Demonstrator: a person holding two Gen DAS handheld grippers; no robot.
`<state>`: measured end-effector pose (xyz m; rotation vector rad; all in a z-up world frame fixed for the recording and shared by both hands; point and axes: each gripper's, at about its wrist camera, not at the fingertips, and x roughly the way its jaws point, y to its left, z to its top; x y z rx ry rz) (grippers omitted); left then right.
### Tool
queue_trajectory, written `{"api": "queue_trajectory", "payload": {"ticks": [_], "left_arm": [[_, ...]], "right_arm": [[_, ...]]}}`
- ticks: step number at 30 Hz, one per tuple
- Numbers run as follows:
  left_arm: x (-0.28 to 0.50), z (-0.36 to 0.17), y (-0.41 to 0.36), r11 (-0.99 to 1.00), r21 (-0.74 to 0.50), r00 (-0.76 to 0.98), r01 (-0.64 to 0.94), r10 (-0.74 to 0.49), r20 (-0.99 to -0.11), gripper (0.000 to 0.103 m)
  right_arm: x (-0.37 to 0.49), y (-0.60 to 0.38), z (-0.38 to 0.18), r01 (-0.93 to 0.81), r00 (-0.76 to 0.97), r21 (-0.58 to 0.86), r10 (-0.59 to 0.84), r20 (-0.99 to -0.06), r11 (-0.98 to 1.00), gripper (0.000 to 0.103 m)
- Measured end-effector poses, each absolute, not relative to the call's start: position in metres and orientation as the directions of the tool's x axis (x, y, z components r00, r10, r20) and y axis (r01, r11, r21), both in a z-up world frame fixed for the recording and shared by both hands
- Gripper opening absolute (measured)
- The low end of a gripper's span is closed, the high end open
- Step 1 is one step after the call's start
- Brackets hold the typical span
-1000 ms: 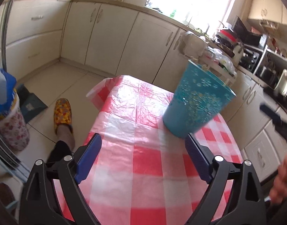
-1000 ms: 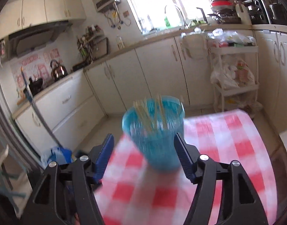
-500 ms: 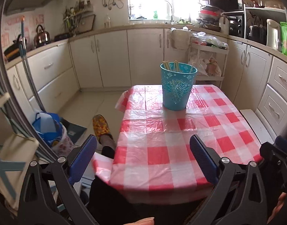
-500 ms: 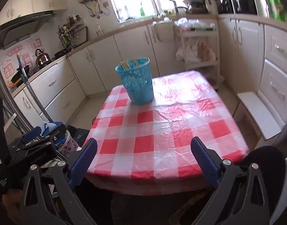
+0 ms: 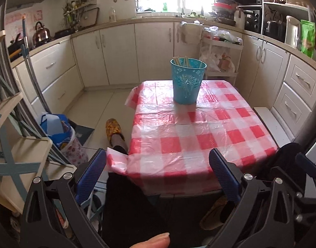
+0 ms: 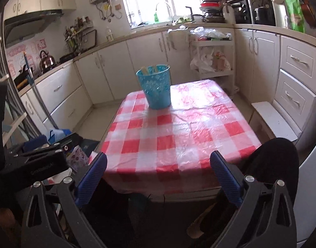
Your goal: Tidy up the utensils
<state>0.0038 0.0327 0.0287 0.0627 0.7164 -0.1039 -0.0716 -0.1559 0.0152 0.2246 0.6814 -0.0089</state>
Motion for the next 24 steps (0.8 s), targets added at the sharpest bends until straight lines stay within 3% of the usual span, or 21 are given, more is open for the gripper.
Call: {"api": "queue_trajectory", "payload": {"ticks": [7,24], "left_arm": [[-0.018,0.027,0.037,0.995,-0.004,0.766,0.102,-0.081,-0.638,0.095],[-0.02,0.031,0.034,0.993,-0.016,0.759,0.115,-0.098,-0.644,0.095]], "right_arm": [[-0.09,-0.149,0.017,0.063,0.802,0.188,0.063,-0.594,0.98,0.096],[-0.085,-0.153,0.008,0.077,0.775,0.195,0.064,-0.628,0.978,0.096]]}}
